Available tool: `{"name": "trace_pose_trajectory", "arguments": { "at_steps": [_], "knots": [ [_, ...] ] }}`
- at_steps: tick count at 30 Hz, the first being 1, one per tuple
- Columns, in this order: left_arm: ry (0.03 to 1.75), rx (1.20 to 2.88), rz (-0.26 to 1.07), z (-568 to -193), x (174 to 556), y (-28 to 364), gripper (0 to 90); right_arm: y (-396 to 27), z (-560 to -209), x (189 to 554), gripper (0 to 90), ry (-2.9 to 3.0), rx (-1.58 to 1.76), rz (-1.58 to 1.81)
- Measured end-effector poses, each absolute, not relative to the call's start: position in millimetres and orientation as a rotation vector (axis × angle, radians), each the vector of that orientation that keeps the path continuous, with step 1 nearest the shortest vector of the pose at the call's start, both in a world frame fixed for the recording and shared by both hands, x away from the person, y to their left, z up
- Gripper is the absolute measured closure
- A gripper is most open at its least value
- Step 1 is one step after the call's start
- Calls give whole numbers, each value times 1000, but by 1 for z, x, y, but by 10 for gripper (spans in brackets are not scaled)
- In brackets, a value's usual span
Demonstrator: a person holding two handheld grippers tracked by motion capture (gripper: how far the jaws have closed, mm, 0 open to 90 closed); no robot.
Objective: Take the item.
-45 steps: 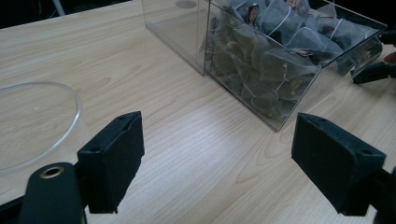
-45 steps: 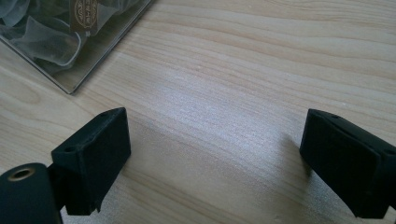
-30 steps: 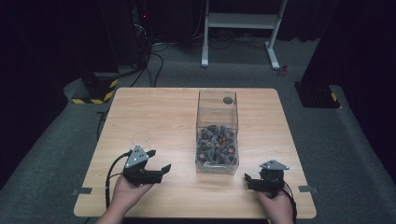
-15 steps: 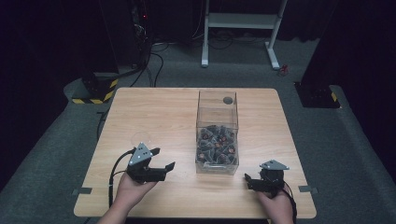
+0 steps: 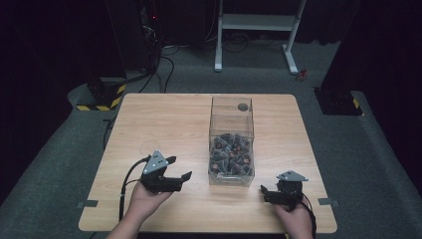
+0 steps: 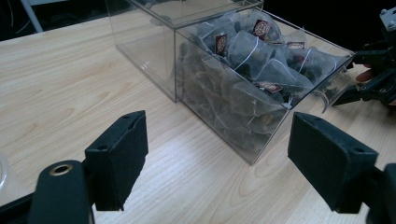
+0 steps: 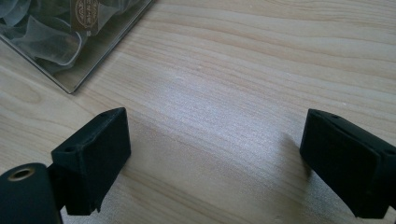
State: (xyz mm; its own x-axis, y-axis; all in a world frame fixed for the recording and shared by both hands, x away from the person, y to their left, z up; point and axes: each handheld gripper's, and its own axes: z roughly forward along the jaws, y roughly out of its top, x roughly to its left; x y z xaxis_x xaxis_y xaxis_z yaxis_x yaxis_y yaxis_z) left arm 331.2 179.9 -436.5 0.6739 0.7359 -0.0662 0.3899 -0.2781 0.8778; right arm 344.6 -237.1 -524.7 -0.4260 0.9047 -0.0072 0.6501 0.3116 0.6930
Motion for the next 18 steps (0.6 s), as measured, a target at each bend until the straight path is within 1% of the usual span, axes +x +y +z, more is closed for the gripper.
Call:
{"name": "trace_pose_trajectory", "arguments": {
  "at_steps": [10,18],
  "knots": [
    [859,1913,440,-434,336,170,212,-237,-525,345,84,2189,1383,876],
    [853,1910,412,-432,342,163,217,-237,-525,345,84,2193,1373,877]
  ]
}}
